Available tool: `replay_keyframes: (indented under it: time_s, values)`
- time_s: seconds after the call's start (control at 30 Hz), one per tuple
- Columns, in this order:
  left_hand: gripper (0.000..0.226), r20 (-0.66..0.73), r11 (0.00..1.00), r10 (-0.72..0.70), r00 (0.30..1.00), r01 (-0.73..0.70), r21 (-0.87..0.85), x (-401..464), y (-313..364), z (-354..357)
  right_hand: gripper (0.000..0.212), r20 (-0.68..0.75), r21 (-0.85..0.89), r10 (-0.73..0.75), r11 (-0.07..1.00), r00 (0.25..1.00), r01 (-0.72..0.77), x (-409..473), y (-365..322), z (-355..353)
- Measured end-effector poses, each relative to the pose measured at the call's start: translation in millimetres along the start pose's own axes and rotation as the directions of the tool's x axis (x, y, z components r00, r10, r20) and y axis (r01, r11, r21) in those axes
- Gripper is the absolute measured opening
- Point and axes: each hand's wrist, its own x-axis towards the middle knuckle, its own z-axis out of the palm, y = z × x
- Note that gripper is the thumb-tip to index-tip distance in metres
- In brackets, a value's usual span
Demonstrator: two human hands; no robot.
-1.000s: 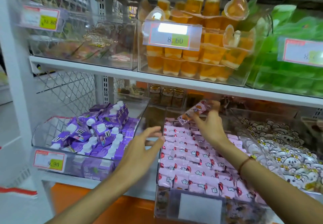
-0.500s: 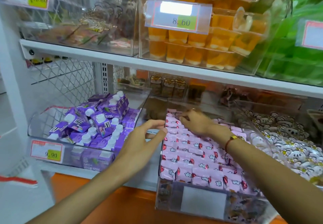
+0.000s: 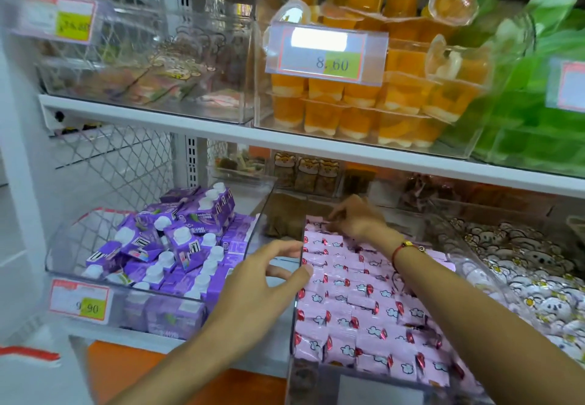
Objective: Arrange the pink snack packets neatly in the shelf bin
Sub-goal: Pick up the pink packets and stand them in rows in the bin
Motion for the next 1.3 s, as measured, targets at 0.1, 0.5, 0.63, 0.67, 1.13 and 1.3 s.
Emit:
replay_keyframes:
  time_s: [0.1,0.5,0.63,0.67,1.13,1.3]
  values:
    - [0.022,0.000,1.000,-0.002,1.000,0.002,-0.012,0,0,0,0.014,0.033,0.164,0.015,0.986,0.999,-0.021,0,1,-4]
    - [0.048,-0.115,0.988,0.117,0.986,-0.104,0.113,-1,2,-2,0.011,-0.263,0.940,0.462,0.321,0.847,0.117,-85,-18,-46]
    - [0.065,-0.062,0.899,0.398,0.915,-0.376,0.223,-5,13,0,0.016,-0.137,0.971,0.354,0.232,0.925,0.055,-131,-26,-54]
    - [0.063,-0.030,0.859,0.463,0.886,-0.440,0.261,-5,16,1,0.016,-0.107,0.976,0.330,0.216,0.938,0.035,-139,-28,-53]
    - [0.025,-0.095,0.962,-0.045,0.994,0.017,-0.272,-7,31,-2,0.055,-0.296,-0.065,-0.541,0.834,0.788,0.548,-171,-34,-57]
    - [0.045,-0.133,0.948,-0.077,0.988,0.031,-0.317,-5,36,-3,0.035,-0.326,0.171,-0.452,0.836,0.830,0.522,-167,-32,-48]
